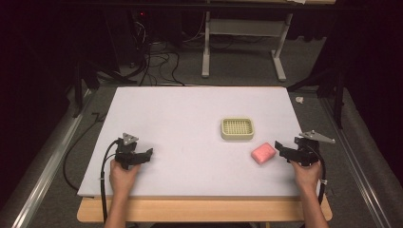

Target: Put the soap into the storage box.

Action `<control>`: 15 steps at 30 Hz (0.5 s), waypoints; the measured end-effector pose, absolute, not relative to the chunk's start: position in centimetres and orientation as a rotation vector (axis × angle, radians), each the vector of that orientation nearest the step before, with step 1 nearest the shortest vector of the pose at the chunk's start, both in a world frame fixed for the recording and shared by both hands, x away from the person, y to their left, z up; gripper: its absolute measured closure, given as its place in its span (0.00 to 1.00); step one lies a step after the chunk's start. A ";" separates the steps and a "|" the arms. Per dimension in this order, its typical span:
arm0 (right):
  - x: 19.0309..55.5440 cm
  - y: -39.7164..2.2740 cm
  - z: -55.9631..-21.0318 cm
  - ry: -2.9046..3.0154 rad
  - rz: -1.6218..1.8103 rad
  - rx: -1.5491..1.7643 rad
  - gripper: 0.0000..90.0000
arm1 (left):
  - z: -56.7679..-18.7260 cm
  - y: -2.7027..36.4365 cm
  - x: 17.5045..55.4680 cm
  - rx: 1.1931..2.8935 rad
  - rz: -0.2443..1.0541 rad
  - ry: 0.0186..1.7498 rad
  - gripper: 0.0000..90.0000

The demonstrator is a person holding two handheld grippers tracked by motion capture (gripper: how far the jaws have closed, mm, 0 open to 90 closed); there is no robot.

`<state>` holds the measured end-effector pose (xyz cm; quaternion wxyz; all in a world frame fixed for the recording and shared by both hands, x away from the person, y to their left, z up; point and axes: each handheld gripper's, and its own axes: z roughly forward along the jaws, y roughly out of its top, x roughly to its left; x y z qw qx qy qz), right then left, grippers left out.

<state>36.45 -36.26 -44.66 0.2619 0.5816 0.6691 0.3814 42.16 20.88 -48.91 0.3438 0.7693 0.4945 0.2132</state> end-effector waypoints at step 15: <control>34.9 -35.1 -44.0 1.886 1.072 1.464 0.14 | -48.9 20.9 42.2 1.999 0.554 1.285 0.24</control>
